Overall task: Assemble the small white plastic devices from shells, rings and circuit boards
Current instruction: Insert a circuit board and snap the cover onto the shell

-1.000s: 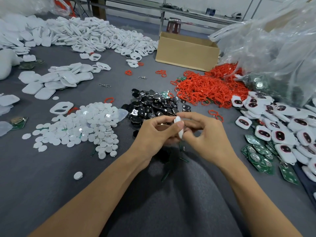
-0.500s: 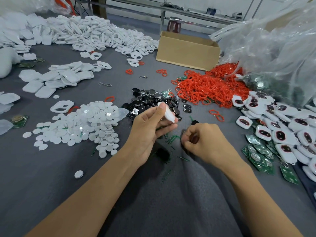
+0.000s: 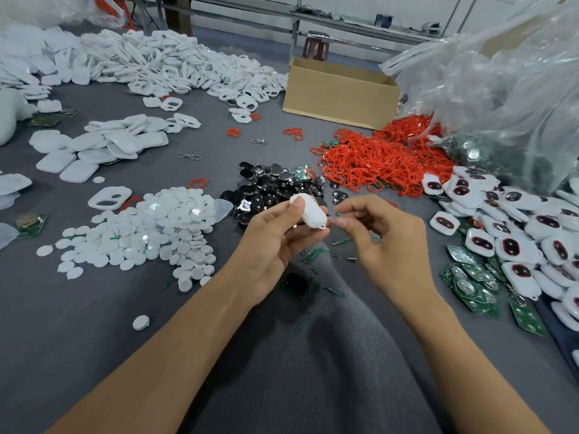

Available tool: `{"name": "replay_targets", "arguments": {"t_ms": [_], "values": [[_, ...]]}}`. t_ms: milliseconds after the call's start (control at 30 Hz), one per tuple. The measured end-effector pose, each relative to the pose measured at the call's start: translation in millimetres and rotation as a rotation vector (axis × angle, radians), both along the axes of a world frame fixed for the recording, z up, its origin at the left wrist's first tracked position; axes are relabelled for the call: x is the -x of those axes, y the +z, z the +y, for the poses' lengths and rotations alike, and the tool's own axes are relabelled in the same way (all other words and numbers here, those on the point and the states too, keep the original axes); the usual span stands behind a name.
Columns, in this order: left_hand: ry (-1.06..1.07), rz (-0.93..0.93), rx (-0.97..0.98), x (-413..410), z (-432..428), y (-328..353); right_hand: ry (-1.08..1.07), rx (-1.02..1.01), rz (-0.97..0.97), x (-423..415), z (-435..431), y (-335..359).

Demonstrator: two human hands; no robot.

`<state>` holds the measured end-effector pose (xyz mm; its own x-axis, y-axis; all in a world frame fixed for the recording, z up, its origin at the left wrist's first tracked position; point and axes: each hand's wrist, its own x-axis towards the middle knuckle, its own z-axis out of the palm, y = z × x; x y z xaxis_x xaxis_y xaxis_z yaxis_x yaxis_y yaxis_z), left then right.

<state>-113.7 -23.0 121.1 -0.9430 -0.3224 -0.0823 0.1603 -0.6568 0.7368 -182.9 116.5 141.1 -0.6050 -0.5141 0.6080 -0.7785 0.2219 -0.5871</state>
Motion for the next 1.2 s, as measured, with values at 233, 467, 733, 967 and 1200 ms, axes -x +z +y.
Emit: {"name": "replay_targets", "arguments": {"t_ms": [233, 467, 733, 967, 1200], "values": [[-0.018, 0.031, 0.068, -1.6, 3.2, -0.7, 0.012, -0.040, 0.062, -4.0, -3.6, -1.9], [0.005, 0.063, 0.082, -2.5, 3.4, -2.1, 0.005, -0.037, 0.154, -2.4, -2.4, -2.0], [0.088, 0.047, 0.199, -0.3, 5.8, -7.0, -0.057, -0.103, 0.260, -2.5, -0.5, -1.8], [0.178, 0.037, 0.404, -0.8, 10.5, -13.6, -0.096, -0.169, 0.256, -2.6, 0.6, -2.9], [0.256, 0.005, 0.518, -1.0, 10.7, -16.1, -0.096, -0.166, 0.284, -5.3, -0.6, -2.4]]}}
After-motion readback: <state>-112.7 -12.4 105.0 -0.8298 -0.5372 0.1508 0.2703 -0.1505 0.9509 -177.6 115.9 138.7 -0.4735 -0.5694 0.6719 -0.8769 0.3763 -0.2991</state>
